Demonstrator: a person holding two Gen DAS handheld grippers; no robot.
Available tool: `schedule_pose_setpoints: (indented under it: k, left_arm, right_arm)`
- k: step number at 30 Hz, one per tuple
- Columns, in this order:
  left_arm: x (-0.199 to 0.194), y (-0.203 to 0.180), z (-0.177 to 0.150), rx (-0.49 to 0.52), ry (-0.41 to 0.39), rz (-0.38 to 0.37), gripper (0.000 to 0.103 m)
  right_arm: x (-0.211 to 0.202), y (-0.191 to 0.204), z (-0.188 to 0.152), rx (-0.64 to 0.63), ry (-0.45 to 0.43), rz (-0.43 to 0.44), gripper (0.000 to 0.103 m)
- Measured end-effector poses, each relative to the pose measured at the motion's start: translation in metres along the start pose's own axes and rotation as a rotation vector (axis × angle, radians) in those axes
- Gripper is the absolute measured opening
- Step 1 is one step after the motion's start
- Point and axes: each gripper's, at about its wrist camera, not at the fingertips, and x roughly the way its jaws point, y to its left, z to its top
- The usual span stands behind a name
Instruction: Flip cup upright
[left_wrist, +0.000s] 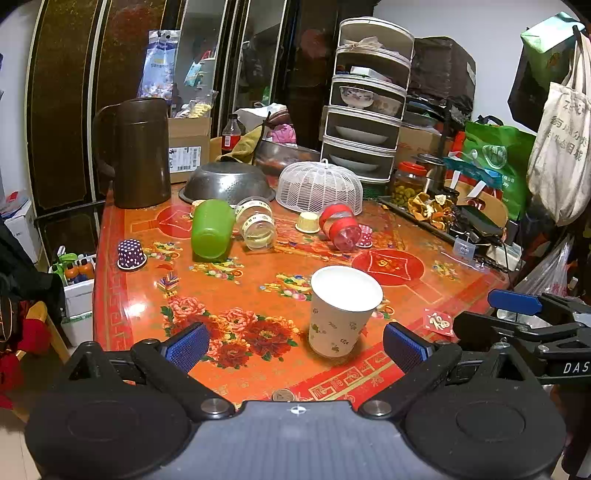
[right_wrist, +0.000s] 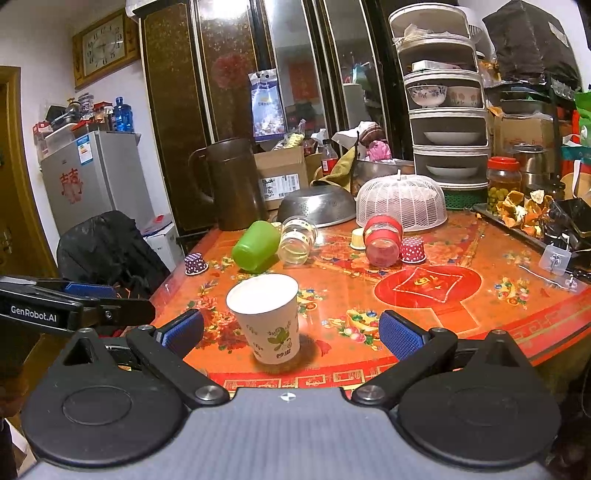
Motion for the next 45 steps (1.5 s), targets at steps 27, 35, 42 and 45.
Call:
schedule_pose_setpoints:
  k: [27,35,42,45]
  left_arm:
    - [0.0024,0.0027,-0.0014,-0.018,0.018,-0.029,0.101]
    - [0.003,0.0021,-0.0014,-0.019,0.021,-0.03,0.101]
    - [0.0035,0.0014,-0.0024,-0.019,0.024,-0.032,0.101]
    - [0.0035,0.0013,-0.0023,-0.02,0.024,-0.032,0.101]
  right_arm:
    - [0.0001,0.0001,0.0006,-0.011,0.002,0.002,0.102]
    - [0.0003,0.0003,0.0004,-0.011,0.003,0.002,0.102]
    - [0.0002,-0.0002,0.0003,-0.013,0.006,0.002,0.102]
    - [0.0004,0.0,0.0001,-0.014,0.006,0.001,0.102]
